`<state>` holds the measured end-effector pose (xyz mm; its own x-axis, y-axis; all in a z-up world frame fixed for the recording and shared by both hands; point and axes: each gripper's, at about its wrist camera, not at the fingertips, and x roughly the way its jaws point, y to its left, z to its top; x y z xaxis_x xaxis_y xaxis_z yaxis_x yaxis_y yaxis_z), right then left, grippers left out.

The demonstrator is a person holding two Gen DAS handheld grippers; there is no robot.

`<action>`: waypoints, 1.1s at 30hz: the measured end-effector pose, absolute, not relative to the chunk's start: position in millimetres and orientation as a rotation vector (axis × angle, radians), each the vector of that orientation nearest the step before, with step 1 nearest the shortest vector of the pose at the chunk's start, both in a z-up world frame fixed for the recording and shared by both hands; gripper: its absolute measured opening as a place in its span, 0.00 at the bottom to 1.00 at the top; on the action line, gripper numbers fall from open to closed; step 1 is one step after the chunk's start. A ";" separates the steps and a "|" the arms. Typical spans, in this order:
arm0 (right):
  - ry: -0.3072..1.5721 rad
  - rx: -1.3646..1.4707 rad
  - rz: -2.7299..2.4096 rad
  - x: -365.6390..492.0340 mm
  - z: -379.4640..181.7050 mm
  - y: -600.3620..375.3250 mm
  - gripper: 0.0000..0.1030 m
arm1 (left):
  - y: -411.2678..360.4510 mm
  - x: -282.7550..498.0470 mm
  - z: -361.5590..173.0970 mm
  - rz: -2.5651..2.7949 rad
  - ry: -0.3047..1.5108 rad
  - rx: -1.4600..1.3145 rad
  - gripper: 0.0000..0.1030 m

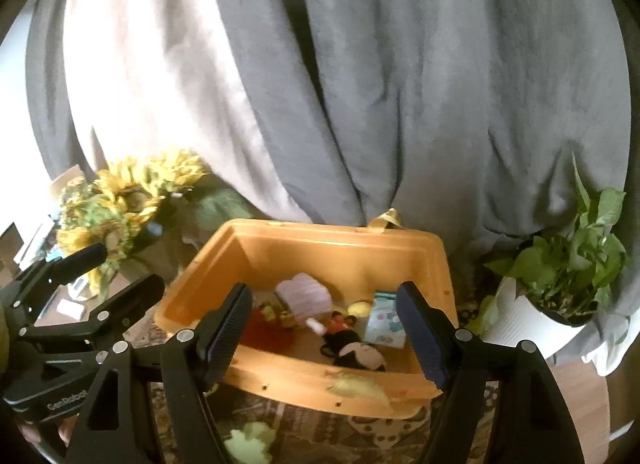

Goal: Organize soft objects
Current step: 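Withdraw both tools from the crate toward the green toys on the rug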

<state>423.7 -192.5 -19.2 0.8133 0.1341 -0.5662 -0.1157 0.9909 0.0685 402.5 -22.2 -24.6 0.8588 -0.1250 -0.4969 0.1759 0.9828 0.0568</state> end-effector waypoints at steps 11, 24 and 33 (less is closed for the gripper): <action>0.602 0.026 0.184 385.2 -16.9 -169.3 0.73 | -2.0 354.9 -24.1 -0.095 0.519 0.087 0.81; 0.600 0.038 0.202 344.3 -19.4 -164.8 0.73 | 7.0 308.3 -24.1 -0.076 0.508 0.101 0.81; 0.592 0.054 0.175 319.2 -17.6 -152.1 0.73 | 23.8 292.3 -24.6 -0.117 0.497 0.095 0.81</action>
<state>319.2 -152.1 -17.6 0.8157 0.1798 -0.5498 -0.1486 0.9837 0.1012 292.3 23.8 -24.6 0.8726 -0.0891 -0.4802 0.1353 0.9888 0.0625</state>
